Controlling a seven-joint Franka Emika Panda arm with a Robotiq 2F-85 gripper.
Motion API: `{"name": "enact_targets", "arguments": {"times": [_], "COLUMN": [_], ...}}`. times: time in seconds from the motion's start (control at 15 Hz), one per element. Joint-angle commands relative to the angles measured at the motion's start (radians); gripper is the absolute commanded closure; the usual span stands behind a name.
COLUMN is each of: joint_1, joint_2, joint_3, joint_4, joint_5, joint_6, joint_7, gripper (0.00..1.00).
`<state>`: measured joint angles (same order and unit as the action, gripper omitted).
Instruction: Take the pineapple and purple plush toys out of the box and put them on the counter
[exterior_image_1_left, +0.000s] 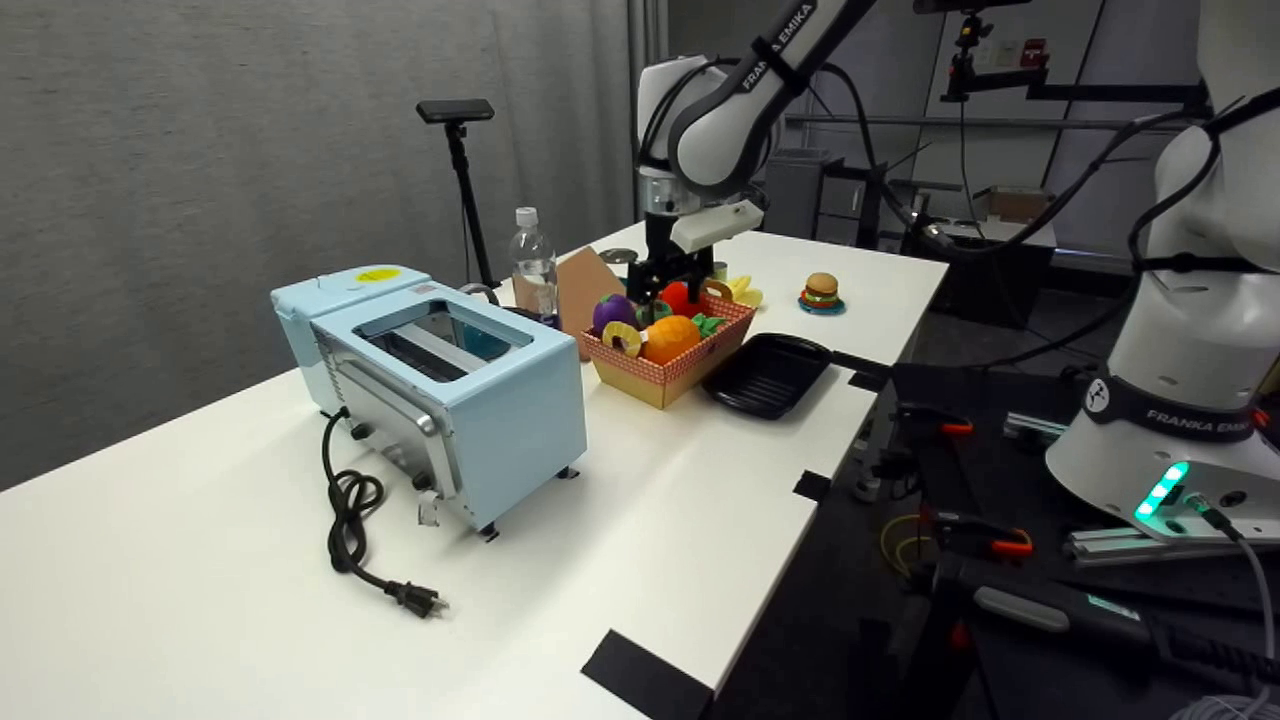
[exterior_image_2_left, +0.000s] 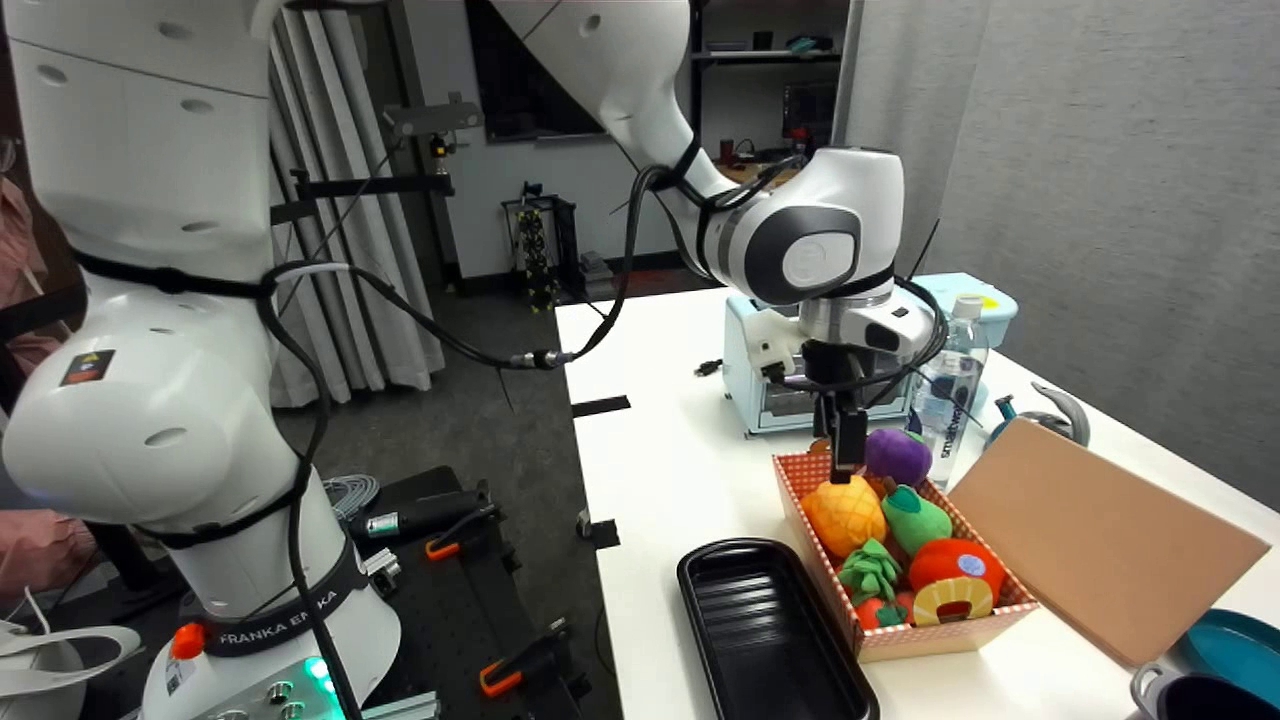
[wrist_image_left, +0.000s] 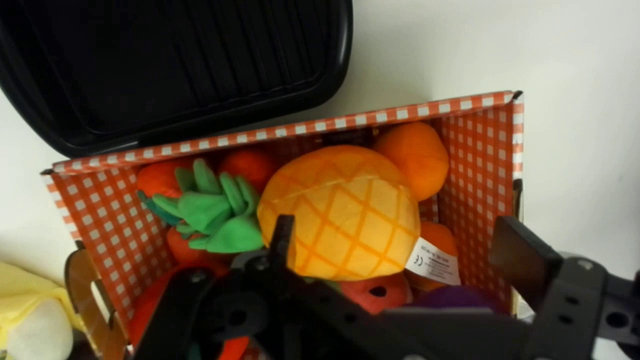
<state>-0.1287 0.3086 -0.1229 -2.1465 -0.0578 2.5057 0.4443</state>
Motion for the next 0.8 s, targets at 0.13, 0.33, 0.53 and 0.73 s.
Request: {"name": "enact_targets", "arguments": {"times": [0.13, 0.33, 0.53, 0.73], "joint_1": [0.005, 0.000, -0.008, -0.017], "joint_2": [0.099, 0.119, 0.142, 0.163], "joint_3": [-0.027, -0.034, -0.036, -0.034], "joint_4": [0.119, 0.150, 0.166, 0.162], "joint_5": [0.039, 0.055, 0.077, 0.110], "joint_6": [0.003, 0.008, 0.014, 0.020], "joint_7": [-0.077, -0.096, -0.112, -0.122], "gripper": [0.00, 0.00, 0.00, 0.00]}}
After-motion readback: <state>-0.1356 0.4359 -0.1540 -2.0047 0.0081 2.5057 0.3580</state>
